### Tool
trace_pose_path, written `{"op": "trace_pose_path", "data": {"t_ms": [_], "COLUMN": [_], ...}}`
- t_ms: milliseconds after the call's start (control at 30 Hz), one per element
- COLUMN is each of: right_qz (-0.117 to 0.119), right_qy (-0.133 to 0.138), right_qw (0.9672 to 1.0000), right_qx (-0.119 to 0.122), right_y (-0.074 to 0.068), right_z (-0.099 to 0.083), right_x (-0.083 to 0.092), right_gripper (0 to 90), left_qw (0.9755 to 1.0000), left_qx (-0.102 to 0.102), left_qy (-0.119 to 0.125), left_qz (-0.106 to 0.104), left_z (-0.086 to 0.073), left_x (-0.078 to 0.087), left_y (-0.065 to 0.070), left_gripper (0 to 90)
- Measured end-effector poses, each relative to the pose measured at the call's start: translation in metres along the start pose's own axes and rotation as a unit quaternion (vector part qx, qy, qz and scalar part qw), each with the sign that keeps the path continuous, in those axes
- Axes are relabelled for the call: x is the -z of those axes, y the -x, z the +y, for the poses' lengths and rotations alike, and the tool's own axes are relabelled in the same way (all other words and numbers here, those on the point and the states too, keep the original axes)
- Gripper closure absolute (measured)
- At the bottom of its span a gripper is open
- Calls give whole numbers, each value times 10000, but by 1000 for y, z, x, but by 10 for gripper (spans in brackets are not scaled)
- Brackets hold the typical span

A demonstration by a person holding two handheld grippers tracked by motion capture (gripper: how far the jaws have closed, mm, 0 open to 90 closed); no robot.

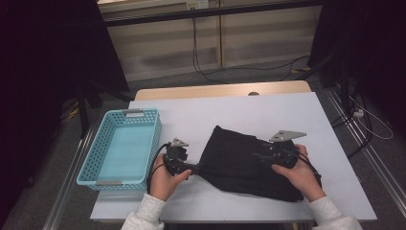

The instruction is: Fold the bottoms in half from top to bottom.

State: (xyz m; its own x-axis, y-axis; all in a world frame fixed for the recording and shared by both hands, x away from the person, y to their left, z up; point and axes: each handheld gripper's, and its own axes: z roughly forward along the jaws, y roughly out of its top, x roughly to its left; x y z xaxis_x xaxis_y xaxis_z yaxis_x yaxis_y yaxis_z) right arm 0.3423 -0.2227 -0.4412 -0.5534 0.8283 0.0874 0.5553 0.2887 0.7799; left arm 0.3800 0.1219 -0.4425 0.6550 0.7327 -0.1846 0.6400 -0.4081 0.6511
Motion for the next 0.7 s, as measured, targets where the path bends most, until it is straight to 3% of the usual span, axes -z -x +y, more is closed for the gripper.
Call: {"op": "trace_pose_path", "data": {"t_ms": [100, 133, 333, 433, 500, 667, 700], "right_qz": [102, 244, 418, 445, 461, 423, 312], "right_qy": [27, -11, 9, 2, -153, -334, -271], "right_qw": [9999, 9997, 9989, 9986, 9979, 9970, 9971], "right_qx": [-36, 65, 213, 276, 428, 555, 635], "right_y": [-7, -14, -31, -37, -41, -46, -47], "right_z": [-7, -13, -18, -19, -23, -31, -33], "right_x": [3, 5, 10, 10, 6, -4, -6], "right_gripper": [447, 441, 436, 454, 456, 454, 508], "left_qw": [10000, 10000, 10000, 10000, 9999, 9998, 9998], "left_qx": [-4, -13, -18, -9, -17, -12, 1], "left_qy": [8, 18, 13, 51, 107, 138, 143], "left_qz": [30, 54, 69, 76, 102, 118, 98], "left_z": [1, 1, 4, 4, 5, 7, 7], "left_x": [1, 2, 3, 4, 6, 10, 10], "left_y": [1, 1, 1, 2, 3, 3, 3], "left_gripper": [196, 191, 177, 174, 173, 168, 166]}}
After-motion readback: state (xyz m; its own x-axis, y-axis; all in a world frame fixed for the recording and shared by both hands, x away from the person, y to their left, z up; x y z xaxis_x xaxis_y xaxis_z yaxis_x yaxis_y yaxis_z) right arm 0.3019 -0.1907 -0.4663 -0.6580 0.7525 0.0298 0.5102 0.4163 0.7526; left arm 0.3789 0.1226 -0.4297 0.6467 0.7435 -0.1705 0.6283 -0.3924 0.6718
